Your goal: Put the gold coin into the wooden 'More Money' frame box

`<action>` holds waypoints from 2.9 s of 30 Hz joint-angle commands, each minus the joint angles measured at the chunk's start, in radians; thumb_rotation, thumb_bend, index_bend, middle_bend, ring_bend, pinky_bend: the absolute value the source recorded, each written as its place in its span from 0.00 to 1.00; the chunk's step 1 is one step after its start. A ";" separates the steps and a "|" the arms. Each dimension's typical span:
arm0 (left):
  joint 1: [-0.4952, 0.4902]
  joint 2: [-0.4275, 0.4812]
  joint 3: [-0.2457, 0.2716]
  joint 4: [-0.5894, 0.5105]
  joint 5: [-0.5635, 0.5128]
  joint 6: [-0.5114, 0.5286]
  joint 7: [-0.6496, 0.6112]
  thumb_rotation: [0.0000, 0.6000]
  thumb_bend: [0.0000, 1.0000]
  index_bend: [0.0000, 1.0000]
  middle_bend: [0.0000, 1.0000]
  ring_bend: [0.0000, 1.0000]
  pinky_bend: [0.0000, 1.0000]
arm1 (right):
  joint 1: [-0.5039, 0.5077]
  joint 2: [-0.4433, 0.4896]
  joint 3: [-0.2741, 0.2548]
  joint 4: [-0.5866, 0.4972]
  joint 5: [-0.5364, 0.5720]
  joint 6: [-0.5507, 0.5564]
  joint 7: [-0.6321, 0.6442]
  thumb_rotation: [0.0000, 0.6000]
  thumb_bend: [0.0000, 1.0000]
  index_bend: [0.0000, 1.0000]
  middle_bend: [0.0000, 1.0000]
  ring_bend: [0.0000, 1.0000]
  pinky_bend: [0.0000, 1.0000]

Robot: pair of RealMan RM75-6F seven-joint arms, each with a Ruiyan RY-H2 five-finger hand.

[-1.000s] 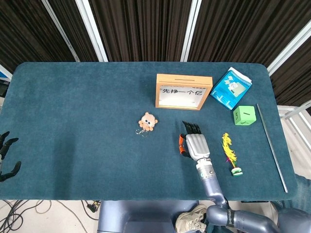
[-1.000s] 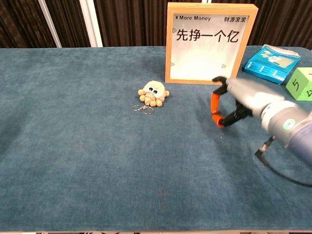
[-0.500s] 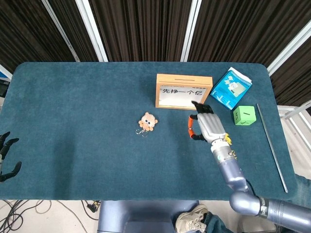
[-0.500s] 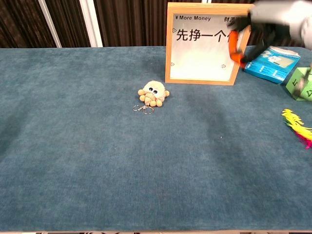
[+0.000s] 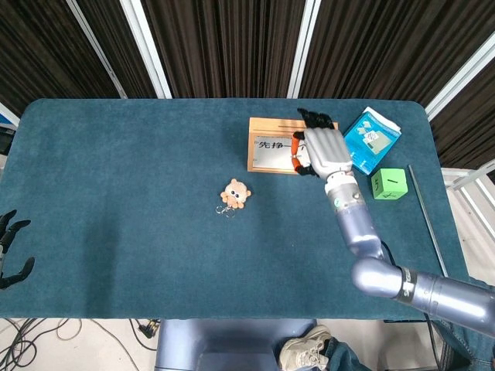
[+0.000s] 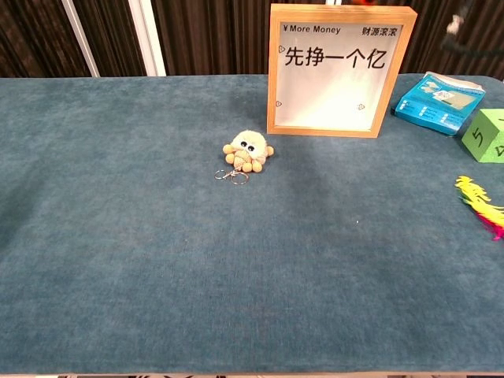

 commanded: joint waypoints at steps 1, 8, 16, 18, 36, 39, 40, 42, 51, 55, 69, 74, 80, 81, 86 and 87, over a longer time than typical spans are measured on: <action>-0.002 0.002 -0.001 -0.001 -0.005 -0.007 -0.007 1.00 0.36 0.19 0.00 0.00 0.01 | 0.058 0.004 0.004 0.090 0.059 -0.045 -0.005 1.00 0.53 0.71 0.06 0.02 0.00; -0.005 0.002 -0.003 0.000 -0.014 -0.014 -0.009 1.00 0.36 0.19 0.00 0.00 0.01 | 0.168 -0.009 -0.050 0.283 0.171 -0.139 -0.050 1.00 0.53 0.71 0.06 0.02 0.00; -0.007 0.005 -0.005 -0.002 -0.025 -0.023 -0.013 1.00 0.36 0.19 0.00 0.00 0.01 | 0.272 -0.040 -0.121 0.465 0.283 -0.256 -0.091 1.00 0.53 0.71 0.06 0.01 0.00; -0.007 0.006 -0.005 -0.004 -0.027 -0.024 -0.014 1.00 0.36 0.19 0.00 0.00 0.01 | 0.296 -0.048 -0.138 0.502 0.322 -0.272 -0.105 1.00 0.53 0.71 0.06 0.01 0.00; -0.008 0.008 -0.005 -0.010 -0.038 -0.029 0.001 1.00 0.36 0.19 0.00 0.00 0.01 | 0.471 -0.069 -0.203 0.654 0.830 -0.264 -0.342 1.00 0.53 0.72 0.06 0.01 0.00; -0.008 0.009 -0.005 -0.010 -0.037 -0.028 0.000 1.00 0.36 0.19 0.00 0.00 0.01 | 0.474 -0.075 -0.201 0.666 0.856 -0.271 -0.365 1.00 0.53 0.72 0.06 0.01 0.00; -0.008 0.009 -0.005 -0.010 -0.037 -0.028 -0.001 1.00 0.36 0.19 0.00 0.00 0.01 | 0.475 -0.077 -0.199 0.670 0.860 -0.273 -0.372 1.00 0.53 0.72 0.06 0.01 0.00; -0.008 0.009 -0.004 -0.010 -0.037 -0.029 -0.002 1.00 0.36 0.19 0.00 0.00 0.01 | 0.474 -0.080 -0.195 0.674 0.861 -0.282 -0.380 1.00 0.53 0.72 0.06 0.01 0.00; -0.010 0.013 -0.003 -0.012 -0.042 -0.039 -0.001 1.00 0.36 0.19 0.00 0.00 0.01 | 0.458 -0.114 -0.196 0.677 0.743 -0.305 -0.335 1.00 0.53 0.72 0.05 0.01 0.00; -0.013 0.016 -0.002 -0.015 -0.045 -0.046 0.000 1.00 0.36 0.19 0.00 0.00 0.01 | 0.461 -0.123 -0.209 0.688 0.764 -0.318 -0.350 1.00 0.53 0.72 0.04 0.01 0.00; -0.015 0.019 0.000 -0.018 -0.048 -0.053 -0.002 1.00 0.36 0.19 0.00 0.00 0.01 | 0.476 -0.133 -0.207 0.712 0.810 -0.302 -0.380 1.00 0.53 0.63 0.03 0.01 0.00; -0.015 0.020 0.000 -0.018 -0.048 -0.053 -0.003 1.00 0.36 0.19 0.00 0.00 0.01 | 0.476 -0.134 -0.205 0.718 0.832 -0.303 -0.403 1.00 0.53 0.59 0.03 0.00 0.00; -0.015 0.019 0.000 -0.018 -0.049 -0.053 -0.003 1.00 0.36 0.19 0.00 0.00 0.01 | 0.475 -0.135 -0.198 0.722 0.844 -0.306 -0.419 1.00 0.53 0.57 0.03 0.00 0.00; -0.015 0.019 0.000 -0.018 -0.049 -0.053 -0.003 1.00 0.36 0.19 0.00 0.00 0.01 | 0.475 -0.136 -0.197 0.723 0.845 -0.306 -0.421 1.00 0.53 0.57 0.03 0.00 0.00; -0.015 0.019 0.000 -0.018 -0.050 -0.053 -0.004 1.00 0.36 0.19 0.00 0.00 0.01 | 0.474 -0.136 -0.193 0.721 0.853 -0.304 -0.435 1.00 0.53 0.55 0.03 0.00 0.00; -0.015 0.019 0.000 -0.018 -0.050 -0.053 -0.004 1.00 0.36 0.19 0.00 0.00 0.01 | 0.473 -0.136 -0.192 0.721 0.855 -0.304 -0.437 1.00 0.53 0.55 0.03 0.00 0.00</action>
